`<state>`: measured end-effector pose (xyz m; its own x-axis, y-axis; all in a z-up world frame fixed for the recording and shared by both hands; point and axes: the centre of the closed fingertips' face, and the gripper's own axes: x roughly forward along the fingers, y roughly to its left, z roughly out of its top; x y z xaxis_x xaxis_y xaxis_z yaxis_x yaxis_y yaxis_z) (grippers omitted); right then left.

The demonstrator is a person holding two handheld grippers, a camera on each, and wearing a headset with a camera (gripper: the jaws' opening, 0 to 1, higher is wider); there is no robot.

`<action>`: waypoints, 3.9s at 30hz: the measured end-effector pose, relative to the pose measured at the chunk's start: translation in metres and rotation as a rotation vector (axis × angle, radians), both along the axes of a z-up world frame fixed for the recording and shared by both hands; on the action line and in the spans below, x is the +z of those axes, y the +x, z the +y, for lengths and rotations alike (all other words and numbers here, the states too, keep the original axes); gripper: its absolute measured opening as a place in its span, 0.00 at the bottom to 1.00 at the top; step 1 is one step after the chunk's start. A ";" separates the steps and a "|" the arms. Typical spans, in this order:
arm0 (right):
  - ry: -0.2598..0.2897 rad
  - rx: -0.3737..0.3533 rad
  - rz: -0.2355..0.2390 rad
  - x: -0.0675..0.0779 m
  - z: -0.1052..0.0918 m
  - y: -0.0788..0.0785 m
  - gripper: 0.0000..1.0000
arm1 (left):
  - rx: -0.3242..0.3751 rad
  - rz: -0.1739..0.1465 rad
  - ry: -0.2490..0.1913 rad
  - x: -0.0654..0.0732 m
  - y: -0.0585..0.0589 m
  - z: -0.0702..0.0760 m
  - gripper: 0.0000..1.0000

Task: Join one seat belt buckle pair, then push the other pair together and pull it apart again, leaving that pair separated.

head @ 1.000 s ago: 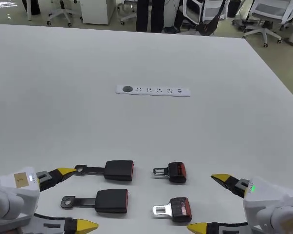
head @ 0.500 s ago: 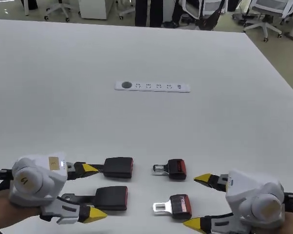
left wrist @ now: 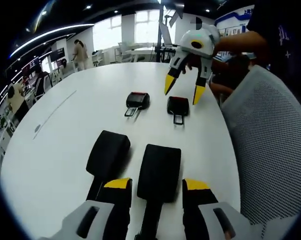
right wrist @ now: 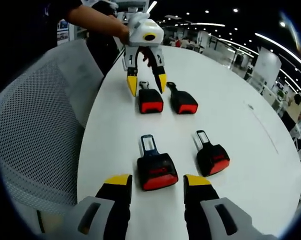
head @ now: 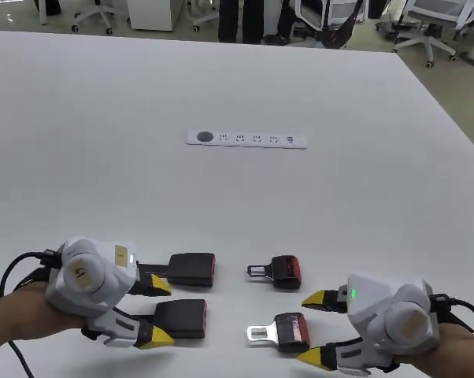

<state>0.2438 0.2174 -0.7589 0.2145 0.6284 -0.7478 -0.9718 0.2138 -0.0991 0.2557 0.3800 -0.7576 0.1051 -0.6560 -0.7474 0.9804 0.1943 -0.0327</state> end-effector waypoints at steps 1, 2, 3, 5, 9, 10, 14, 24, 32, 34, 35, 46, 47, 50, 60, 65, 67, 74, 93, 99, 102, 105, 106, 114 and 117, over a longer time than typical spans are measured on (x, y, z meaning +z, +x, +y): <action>-0.001 0.004 0.002 -0.001 0.000 0.000 0.37 | -0.007 0.003 0.003 -0.001 0.001 0.000 0.41; -0.002 0.009 0.005 -0.002 0.001 0.000 0.36 | -0.011 0.003 0.007 -0.002 0.001 -0.001 0.40; -0.003 0.012 0.008 -0.003 0.001 0.001 0.35 | -0.020 0.003 0.014 -0.002 0.000 -0.002 0.38; -0.012 0.020 0.012 -0.004 0.002 0.000 0.34 | -0.034 0.012 0.022 -0.005 -0.001 -0.002 0.35; -0.025 0.033 0.012 -0.008 0.001 0.001 0.32 | -0.047 0.011 0.033 -0.007 0.000 -0.001 0.34; -0.026 0.034 0.014 -0.010 0.001 0.001 0.32 | -0.049 0.012 0.034 -0.007 -0.001 -0.001 0.34; -0.032 0.042 0.012 -0.011 0.000 0.001 0.31 | -0.069 0.005 0.036 -0.008 -0.001 -0.001 0.34; -0.032 0.047 0.008 -0.013 0.005 0.005 0.30 | -0.140 -0.008 0.056 -0.011 0.000 0.002 0.33; -0.041 0.066 0.007 -0.013 0.016 0.006 0.30 | -0.169 0.000 0.088 -0.013 -0.001 0.003 0.33; -0.043 0.068 0.008 -0.012 0.018 0.007 0.30 | -0.177 0.003 0.094 -0.014 0.000 0.004 0.33; -0.043 0.069 0.008 -0.012 0.018 0.007 0.30 | -0.177 0.003 0.095 -0.014 0.000 0.004 0.33; -0.043 0.085 0.011 -0.012 0.034 0.008 0.30 | -0.176 0.014 0.110 -0.018 0.000 0.005 0.33; -0.044 0.083 0.011 -0.013 0.035 0.009 0.30 | -0.176 0.015 0.112 -0.019 0.001 0.006 0.33; -0.046 0.082 0.013 -0.013 0.038 0.010 0.30 | -0.177 0.016 0.114 -0.019 0.000 0.005 0.33; -0.044 0.083 0.018 -0.012 0.050 0.014 0.30 | -0.183 0.012 0.123 -0.020 -0.001 0.005 0.33; -0.039 0.085 0.021 -0.011 0.056 0.014 0.30 | -0.181 0.012 0.121 -0.021 0.000 0.006 0.33; -0.039 0.087 0.022 -0.012 0.059 0.016 0.30 | -0.181 0.012 0.121 -0.021 0.000 0.006 0.33; -0.044 0.096 0.028 -0.013 0.064 0.014 0.30 | -0.177 0.012 0.117 -0.020 -0.001 0.005 0.33; -0.039 0.092 0.039 -0.014 0.066 0.013 0.30 | -0.166 0.017 0.113 -0.021 0.000 0.004 0.33; -0.041 0.095 0.041 -0.014 0.067 0.013 0.30 | -0.164 0.018 0.115 -0.022 0.000 0.005 0.33; -0.041 0.095 0.041 -0.014 0.067 0.013 0.30 | -0.163 0.019 0.115 -0.020 0.000 0.004 0.33; -0.041 0.095 0.041 -0.014 0.067 0.013 0.30 | -0.163 0.019 0.115 -0.021 0.000 0.005 0.33; -0.041 0.094 0.042 -0.014 0.067 0.013 0.30 | -0.163 0.019 0.115 -0.021 0.001 0.005 0.33; -0.023 0.087 0.053 -0.012 0.072 0.011 0.30 | -0.157 0.020 0.112 -0.021 0.001 0.006 0.33; -0.015 0.087 0.054 -0.011 0.077 0.010 0.30 | -0.154 0.020 0.111 -0.021 0.001 0.006 0.33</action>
<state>0.2543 0.2939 -0.7697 0.1186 0.6317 -0.7661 -0.9907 0.1276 -0.0481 0.2567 0.3857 -0.7789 -0.0056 -0.5766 -0.8170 0.9982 0.0455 -0.0390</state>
